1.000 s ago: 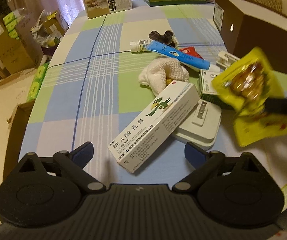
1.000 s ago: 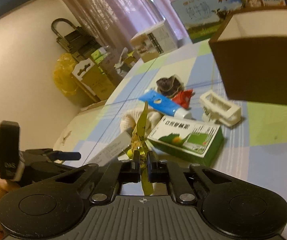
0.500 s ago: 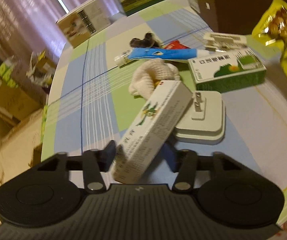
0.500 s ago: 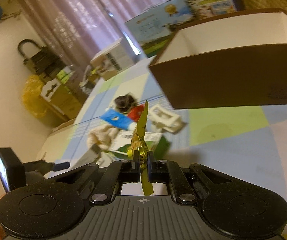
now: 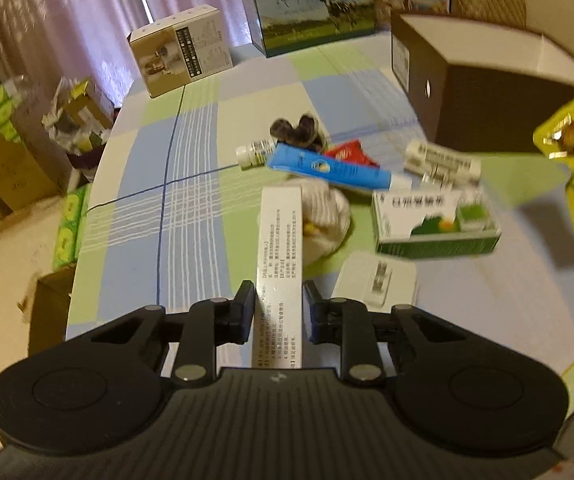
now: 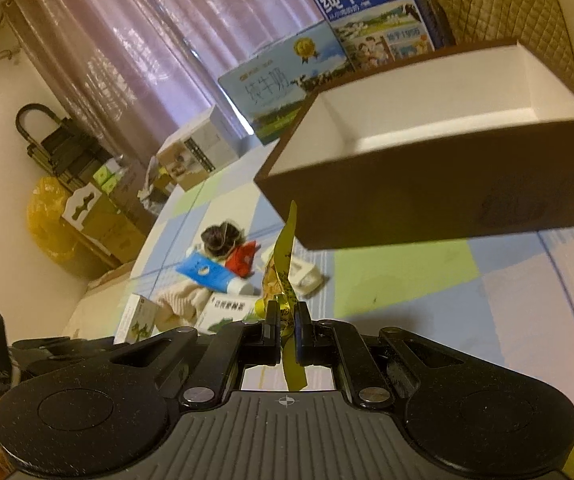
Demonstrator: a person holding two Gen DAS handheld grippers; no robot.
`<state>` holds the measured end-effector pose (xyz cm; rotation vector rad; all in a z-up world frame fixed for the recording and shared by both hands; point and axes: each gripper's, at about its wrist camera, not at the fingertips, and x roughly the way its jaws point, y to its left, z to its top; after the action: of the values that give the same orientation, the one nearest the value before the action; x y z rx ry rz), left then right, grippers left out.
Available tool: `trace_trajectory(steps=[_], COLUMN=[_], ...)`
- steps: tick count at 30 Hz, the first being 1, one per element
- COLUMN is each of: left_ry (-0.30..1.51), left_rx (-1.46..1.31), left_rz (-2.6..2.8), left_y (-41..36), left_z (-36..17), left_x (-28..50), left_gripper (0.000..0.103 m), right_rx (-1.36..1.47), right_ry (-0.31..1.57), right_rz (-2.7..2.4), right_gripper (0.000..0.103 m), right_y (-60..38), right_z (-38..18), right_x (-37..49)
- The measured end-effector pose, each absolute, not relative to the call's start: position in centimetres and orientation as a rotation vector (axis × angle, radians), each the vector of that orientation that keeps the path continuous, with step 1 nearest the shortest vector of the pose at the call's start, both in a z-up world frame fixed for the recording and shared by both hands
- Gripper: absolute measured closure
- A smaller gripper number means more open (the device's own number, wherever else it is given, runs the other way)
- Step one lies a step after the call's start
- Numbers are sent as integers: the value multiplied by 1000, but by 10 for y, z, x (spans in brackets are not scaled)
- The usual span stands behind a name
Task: Organize objects
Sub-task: 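Carry the snack packet toward the brown box while the left tool grasps the white medicine box, then lower both held items into the brown box and open both tools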
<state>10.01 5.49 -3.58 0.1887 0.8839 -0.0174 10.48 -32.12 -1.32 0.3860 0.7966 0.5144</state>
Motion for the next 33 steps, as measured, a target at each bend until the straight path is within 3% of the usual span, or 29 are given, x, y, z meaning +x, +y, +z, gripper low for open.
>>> trace_trajectory(steps=[14,24,33], left_ry=[809,732,736], left_rx=[98,80,68], left_rz=[-156,-288,-353], left_y=[6,-82,-166], left_z=[40,86,100], left_x=[138,210,275], left_gripper=[81,81,81], right_rx=[422,482,542], right_ry=[701,644,664], right_rz=[483,401,291], right_gripper=[101,101,101], right_y=[-369,-411,-433], right_z=[40,71,61], right_x=[138,185,234])
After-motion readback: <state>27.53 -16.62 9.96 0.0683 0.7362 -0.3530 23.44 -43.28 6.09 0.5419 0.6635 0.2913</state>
